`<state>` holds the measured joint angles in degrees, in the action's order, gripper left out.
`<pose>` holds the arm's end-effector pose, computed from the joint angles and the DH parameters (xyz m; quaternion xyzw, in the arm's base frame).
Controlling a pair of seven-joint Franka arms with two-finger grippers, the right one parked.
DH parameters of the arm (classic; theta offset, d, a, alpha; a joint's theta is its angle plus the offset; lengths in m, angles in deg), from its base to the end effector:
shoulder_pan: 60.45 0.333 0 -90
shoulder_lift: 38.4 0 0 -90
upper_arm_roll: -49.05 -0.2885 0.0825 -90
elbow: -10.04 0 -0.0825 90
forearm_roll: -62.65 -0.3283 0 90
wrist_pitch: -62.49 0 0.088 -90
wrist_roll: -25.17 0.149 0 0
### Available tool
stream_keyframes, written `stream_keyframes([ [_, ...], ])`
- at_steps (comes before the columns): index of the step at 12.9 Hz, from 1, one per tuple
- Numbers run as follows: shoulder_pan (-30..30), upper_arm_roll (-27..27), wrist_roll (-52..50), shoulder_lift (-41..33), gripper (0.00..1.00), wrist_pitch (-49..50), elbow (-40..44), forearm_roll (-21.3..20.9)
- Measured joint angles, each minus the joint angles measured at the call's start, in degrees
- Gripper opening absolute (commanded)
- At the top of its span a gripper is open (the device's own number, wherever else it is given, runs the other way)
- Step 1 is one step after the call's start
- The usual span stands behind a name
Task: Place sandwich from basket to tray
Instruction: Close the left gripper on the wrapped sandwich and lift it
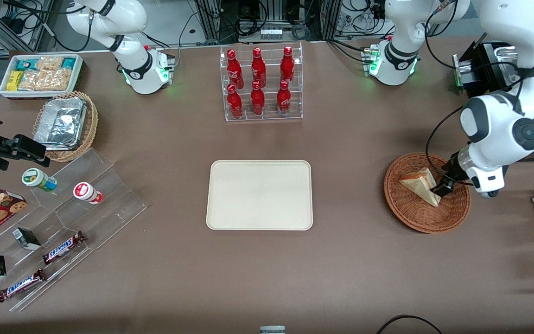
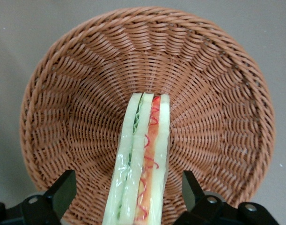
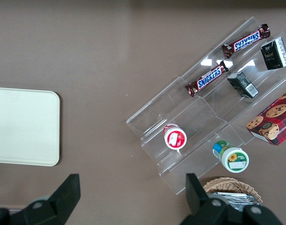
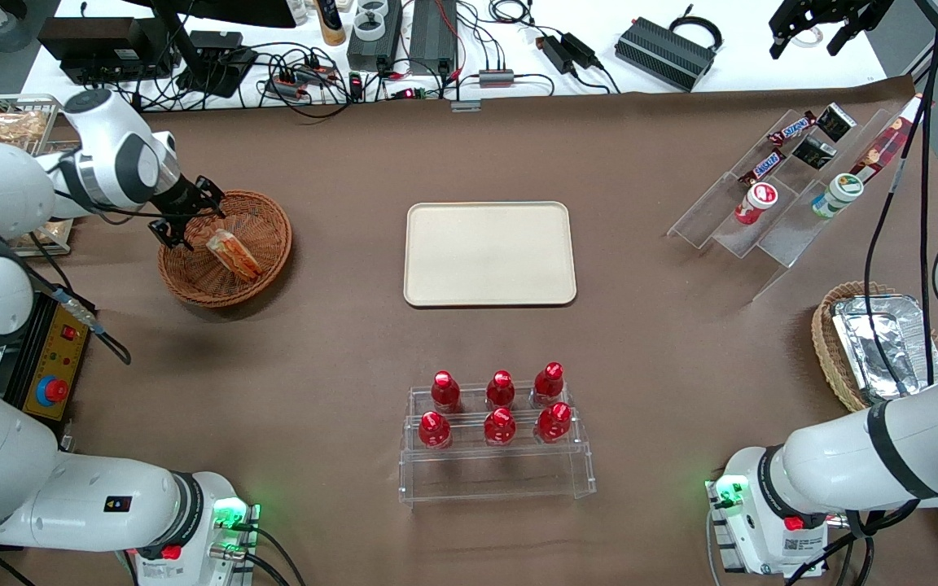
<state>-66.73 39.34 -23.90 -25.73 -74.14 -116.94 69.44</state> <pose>0.4990 0.0265 0.2478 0.8768 0.4798 -0.0303 0.0101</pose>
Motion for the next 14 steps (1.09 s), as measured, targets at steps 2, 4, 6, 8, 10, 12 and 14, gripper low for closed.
stream_keyframes([
  [2,-0.2,0.0,-0.9,1.9,1.00,-1.3,0.0,0.1],
  [4,-0.5,0.0,-1.3,2.3,1.00,-1.8,0.0,0.5],
  [6,-0.8,0.0,-1.4,2.7,1.00,-2.1,-0.1,1.0],
  [8,-1.3,0.3,-1.4,3.7,0.93,-2.1,-0.7,1.0],
  [10,-2.3,0.5,-1.5,4.1,0.60,-2.2,-1.6,1.1],
  [12,-2.8,0.6,-1.5,4.2,0.46,-2.2,-1.8,1.1],
  [14,-2.8,0.6,-1.4,3.9,0.39,-1.7,-1.6,1.1],
])
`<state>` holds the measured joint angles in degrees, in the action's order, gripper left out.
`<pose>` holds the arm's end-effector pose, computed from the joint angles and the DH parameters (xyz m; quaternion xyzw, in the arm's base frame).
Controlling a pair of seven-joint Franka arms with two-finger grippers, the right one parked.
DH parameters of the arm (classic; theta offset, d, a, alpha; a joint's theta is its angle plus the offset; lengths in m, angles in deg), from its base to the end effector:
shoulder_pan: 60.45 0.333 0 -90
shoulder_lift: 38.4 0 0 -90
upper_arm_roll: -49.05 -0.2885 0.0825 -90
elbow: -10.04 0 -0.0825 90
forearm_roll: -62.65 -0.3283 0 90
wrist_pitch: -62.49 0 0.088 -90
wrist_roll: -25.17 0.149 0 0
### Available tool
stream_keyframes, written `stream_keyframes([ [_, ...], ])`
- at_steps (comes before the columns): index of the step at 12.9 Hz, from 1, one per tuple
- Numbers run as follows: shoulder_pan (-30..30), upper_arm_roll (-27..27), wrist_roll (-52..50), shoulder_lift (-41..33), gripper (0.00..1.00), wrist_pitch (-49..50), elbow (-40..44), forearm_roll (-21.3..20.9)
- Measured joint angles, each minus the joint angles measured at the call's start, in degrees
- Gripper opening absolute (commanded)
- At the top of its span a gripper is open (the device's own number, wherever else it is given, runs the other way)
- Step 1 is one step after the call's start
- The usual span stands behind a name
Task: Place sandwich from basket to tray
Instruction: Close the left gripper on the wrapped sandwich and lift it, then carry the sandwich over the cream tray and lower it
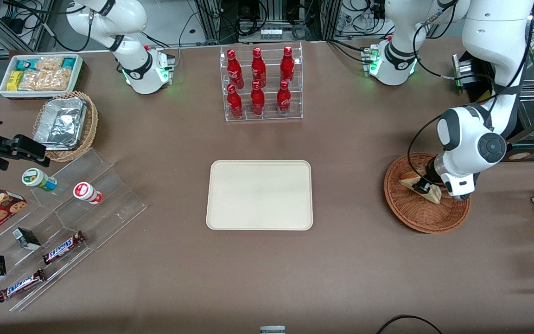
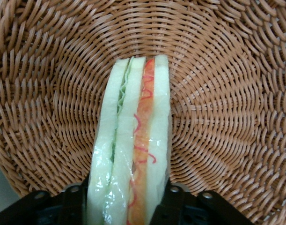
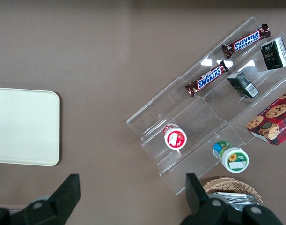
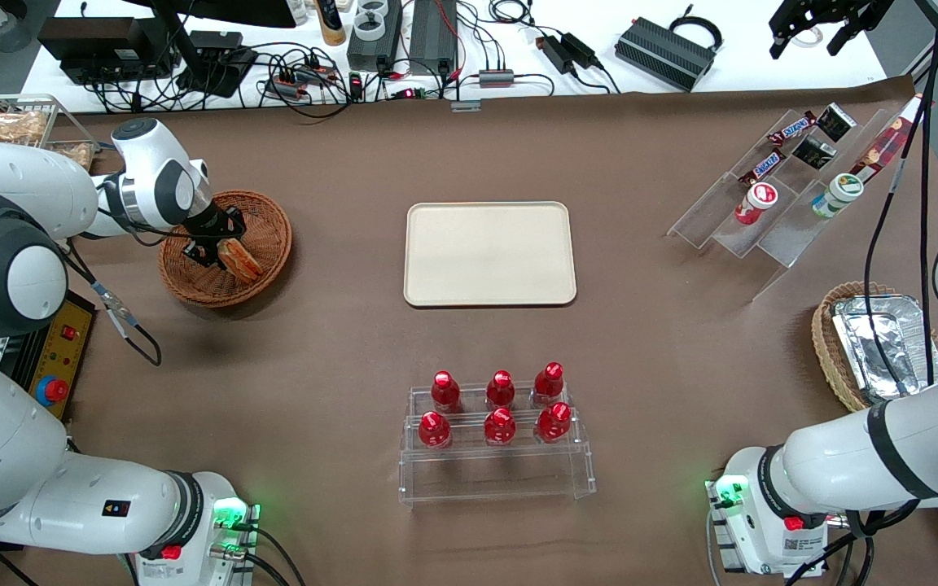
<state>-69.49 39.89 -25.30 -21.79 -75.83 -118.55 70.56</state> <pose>0.4869 -0.0010 0.2067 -0.8790 -0.4731 0.0600 0.0062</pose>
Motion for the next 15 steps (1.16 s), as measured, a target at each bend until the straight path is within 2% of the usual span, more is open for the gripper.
stream_keyframes([
  [4,-0.1,1.4,2.5,-3.0,0.38,11.1,6.9,-0.1],
  [7,-0.1,6.8,5.4,-3.9,0.38,16.0,14.4,-0.1],
  [9,-0.1,10.6,5.8,-3.4,0.38,16.2,16.2,-1.8],
  [11,-0.4,13.9,6.1,-1.1,0.35,16.2,17.8,-4.9],
  [15,-6.0,15.4,7.3,5.9,0.35,16.9,25.2,-5.5],
])
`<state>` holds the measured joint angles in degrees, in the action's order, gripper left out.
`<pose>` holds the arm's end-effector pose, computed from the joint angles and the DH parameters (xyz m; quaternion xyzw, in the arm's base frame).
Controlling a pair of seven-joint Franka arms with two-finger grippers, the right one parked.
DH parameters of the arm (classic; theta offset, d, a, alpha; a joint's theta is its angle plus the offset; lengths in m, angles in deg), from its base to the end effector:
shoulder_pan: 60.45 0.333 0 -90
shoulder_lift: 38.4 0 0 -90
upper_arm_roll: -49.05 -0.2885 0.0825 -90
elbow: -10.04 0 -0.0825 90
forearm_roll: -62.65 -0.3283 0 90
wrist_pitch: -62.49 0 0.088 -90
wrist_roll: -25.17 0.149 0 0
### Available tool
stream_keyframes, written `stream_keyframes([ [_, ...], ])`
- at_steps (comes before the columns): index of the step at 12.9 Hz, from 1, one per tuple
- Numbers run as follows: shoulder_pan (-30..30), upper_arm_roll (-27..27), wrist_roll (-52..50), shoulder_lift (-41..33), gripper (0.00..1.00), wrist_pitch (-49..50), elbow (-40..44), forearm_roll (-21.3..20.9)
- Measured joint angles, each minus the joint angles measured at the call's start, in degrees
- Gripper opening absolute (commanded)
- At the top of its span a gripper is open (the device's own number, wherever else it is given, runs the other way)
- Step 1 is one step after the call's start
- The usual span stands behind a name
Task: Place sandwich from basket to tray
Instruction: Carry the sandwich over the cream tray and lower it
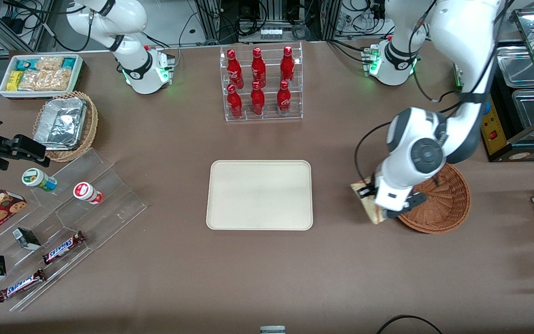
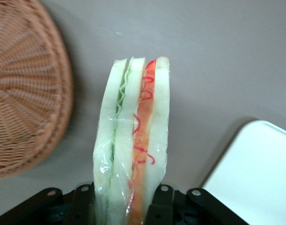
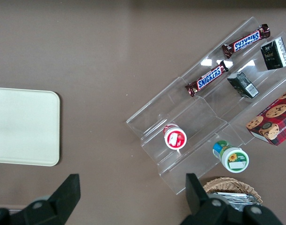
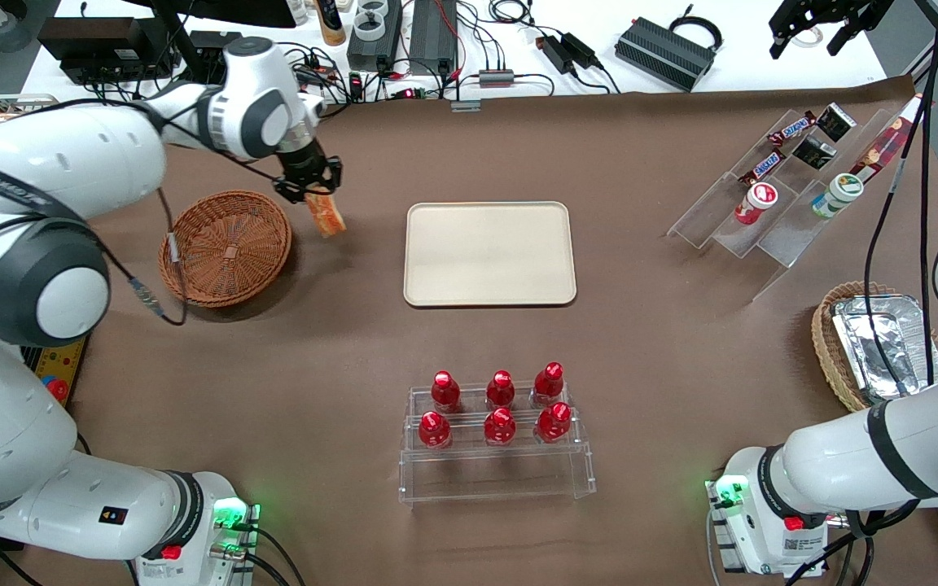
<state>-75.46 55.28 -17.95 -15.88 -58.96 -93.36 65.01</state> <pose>0.5379 -0.2096 0.2882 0.9775 0.2039 -0.0525 0.0120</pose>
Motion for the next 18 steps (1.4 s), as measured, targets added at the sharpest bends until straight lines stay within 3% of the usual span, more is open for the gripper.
stream_keyframes([
  [9,-16.9,2.6,2.6,14.2,0.36,0.3,14.3,-0.1],
  [18,-16.9,1.7,4.0,21.0,0.38,0.1,19.7,-0.1],
])
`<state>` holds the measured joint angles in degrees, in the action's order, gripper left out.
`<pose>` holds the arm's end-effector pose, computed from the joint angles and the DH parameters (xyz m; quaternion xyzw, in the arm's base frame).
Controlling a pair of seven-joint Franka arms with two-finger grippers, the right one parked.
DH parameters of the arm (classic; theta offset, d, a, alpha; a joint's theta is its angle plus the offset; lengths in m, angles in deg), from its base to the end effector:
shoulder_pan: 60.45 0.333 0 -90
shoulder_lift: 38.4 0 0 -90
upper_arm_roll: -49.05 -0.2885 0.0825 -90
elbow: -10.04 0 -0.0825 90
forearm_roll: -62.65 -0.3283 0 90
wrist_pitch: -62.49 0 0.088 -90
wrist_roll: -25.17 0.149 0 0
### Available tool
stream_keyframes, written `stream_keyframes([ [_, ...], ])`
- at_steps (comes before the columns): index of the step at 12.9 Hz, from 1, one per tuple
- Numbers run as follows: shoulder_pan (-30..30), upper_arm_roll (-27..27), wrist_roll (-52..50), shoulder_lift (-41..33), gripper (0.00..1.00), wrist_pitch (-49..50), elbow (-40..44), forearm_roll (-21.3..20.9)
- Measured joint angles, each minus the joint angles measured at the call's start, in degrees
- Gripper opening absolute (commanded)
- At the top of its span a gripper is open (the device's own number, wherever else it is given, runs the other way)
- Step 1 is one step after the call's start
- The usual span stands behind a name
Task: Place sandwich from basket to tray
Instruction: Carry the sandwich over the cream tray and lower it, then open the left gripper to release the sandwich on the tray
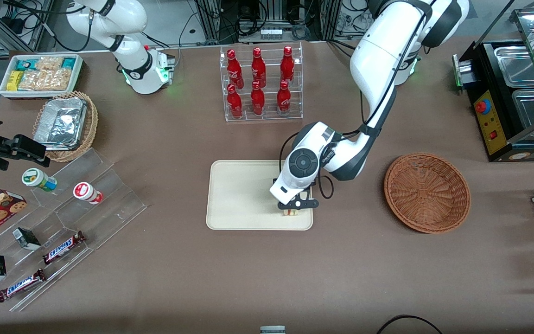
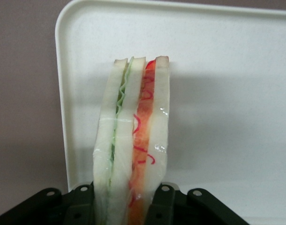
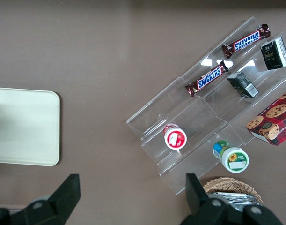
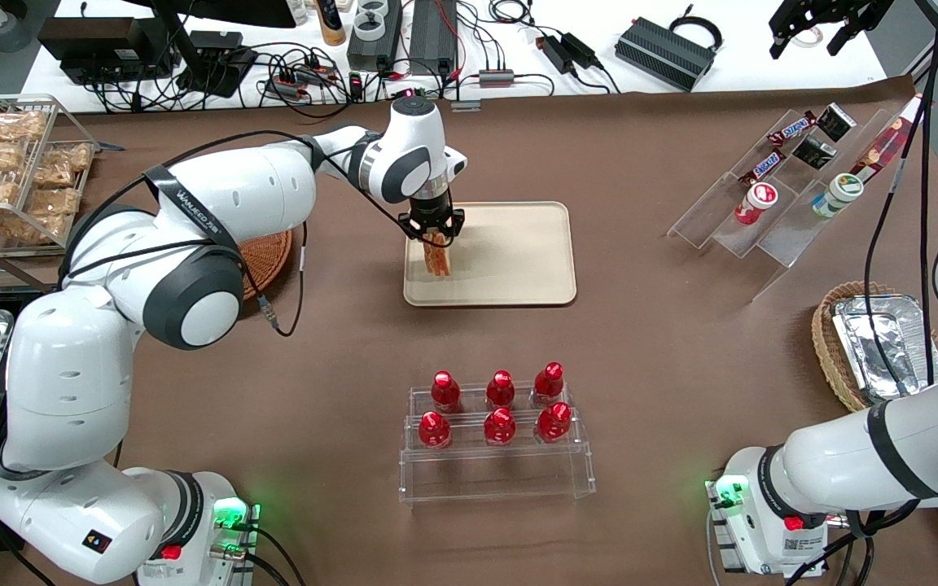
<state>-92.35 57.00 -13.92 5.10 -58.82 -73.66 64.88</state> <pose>0.4989 -0.4055 0.1995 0.9965 0.0208 -0.0783 0.0192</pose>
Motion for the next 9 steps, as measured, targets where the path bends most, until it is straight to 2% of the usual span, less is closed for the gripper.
stream_keyframes([
  [1,0.0,0.0,0.0,0.6,0.41,0.0,0.6,0.0],
  [3,0.0,0.0,0.0,1.4,0.54,0.0,1.1,0.0],
  [4,0.0,0.0,0.0,1.6,0.65,0.0,1.2,0.0],
  [5,0.0,0.0,0.0,1.7,0.80,0.0,1.4,0.0],
  [7,0.0,-0.1,0.0,1.7,0.98,0.0,2.0,0.0],
  [9,0.1,-0.7,-0.5,1.1,1.00,0.4,3.2,-0.1],
])
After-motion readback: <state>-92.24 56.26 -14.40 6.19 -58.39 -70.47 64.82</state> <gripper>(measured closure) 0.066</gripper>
